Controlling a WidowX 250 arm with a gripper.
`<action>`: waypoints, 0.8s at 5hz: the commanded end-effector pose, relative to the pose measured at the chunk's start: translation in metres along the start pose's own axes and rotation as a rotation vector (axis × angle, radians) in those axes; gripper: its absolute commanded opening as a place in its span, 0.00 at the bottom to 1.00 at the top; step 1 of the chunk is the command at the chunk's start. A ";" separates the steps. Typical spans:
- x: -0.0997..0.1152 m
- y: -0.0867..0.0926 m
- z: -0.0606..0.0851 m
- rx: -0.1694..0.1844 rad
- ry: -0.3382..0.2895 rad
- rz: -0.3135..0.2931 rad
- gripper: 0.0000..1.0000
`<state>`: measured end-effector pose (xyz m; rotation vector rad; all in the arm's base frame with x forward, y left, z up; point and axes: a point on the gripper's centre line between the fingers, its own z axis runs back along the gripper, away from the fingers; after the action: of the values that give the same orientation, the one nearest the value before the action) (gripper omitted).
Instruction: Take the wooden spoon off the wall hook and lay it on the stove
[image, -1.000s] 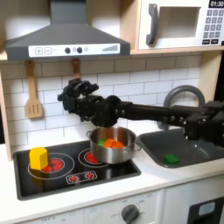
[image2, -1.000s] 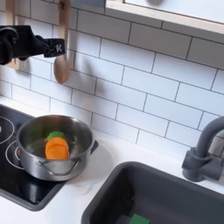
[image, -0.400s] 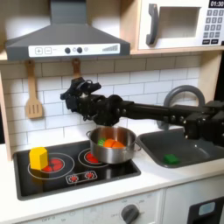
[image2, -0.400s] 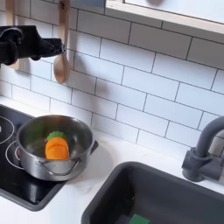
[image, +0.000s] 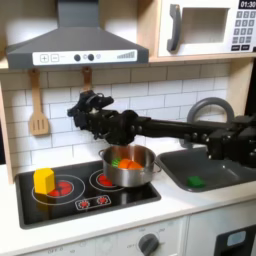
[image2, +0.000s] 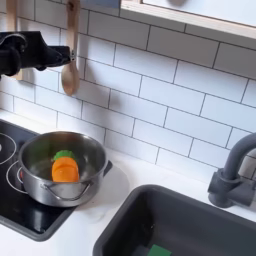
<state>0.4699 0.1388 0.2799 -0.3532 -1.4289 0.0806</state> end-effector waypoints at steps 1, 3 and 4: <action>0.012 -0.001 0.005 -0.001 0.013 -0.001 0.00; 0.009 -0.004 0.002 -0.015 0.048 0.006 0.00; 0.008 -0.006 0.005 -0.020 0.081 0.023 0.00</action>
<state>0.4685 0.1338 0.2871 -0.3863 -1.3450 0.0627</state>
